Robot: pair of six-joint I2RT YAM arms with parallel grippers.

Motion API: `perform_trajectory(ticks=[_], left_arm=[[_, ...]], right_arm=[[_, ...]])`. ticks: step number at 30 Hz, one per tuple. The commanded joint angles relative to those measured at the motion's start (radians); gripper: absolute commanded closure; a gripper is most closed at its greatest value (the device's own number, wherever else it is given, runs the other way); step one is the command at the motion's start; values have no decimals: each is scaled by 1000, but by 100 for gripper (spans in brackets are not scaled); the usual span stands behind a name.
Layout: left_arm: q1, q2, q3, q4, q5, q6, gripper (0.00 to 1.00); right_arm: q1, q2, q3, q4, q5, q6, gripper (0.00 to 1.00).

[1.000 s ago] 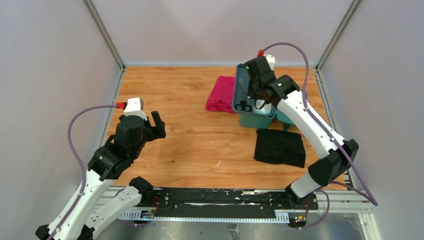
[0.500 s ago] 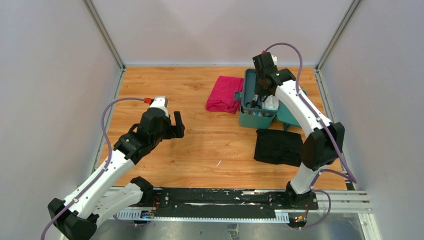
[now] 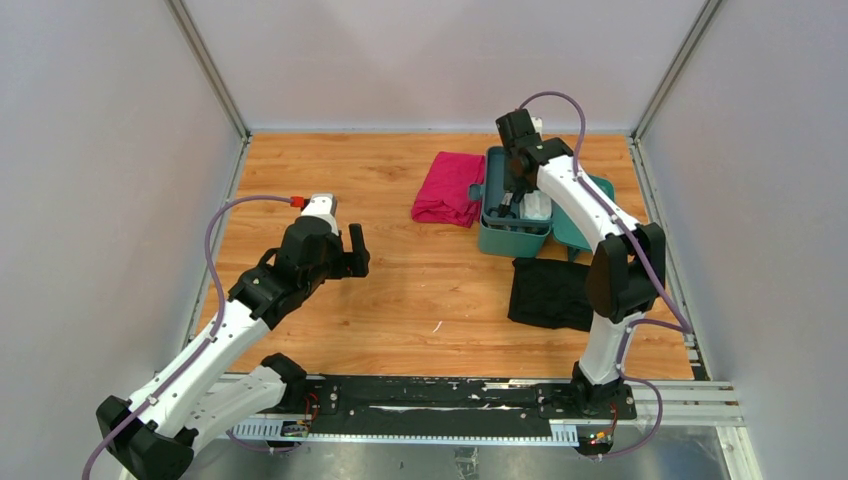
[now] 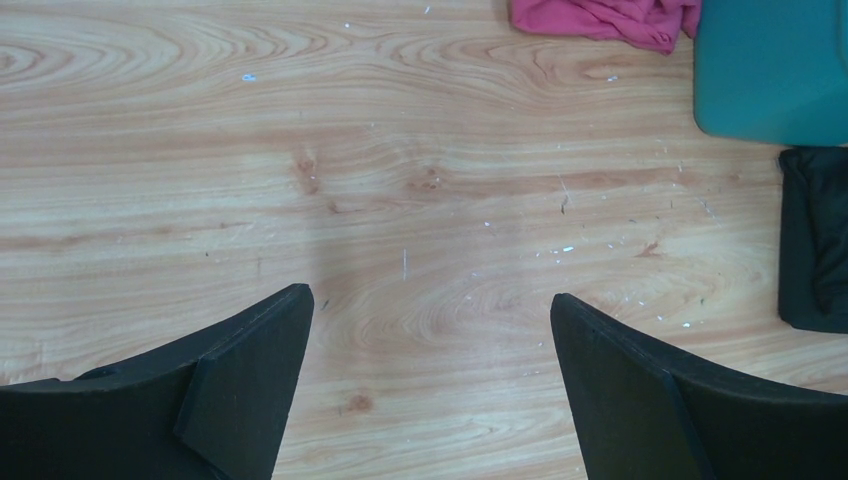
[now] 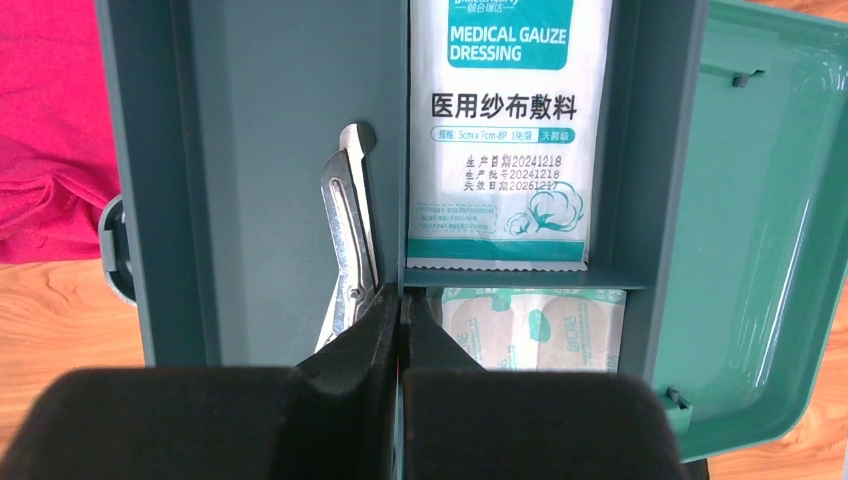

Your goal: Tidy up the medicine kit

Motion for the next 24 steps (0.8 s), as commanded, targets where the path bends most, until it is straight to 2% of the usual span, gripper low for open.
perform_trajectory(ticks=[1, 24], left_arm=[[3, -2, -6, 12, -7, 17, 5], [3, -6, -14, -9, -25, 28, 5]], right_arm=[[-26, 10, 8, 25, 34, 19, 100], [-33, 12, -100, 32, -96, 80, 100]])
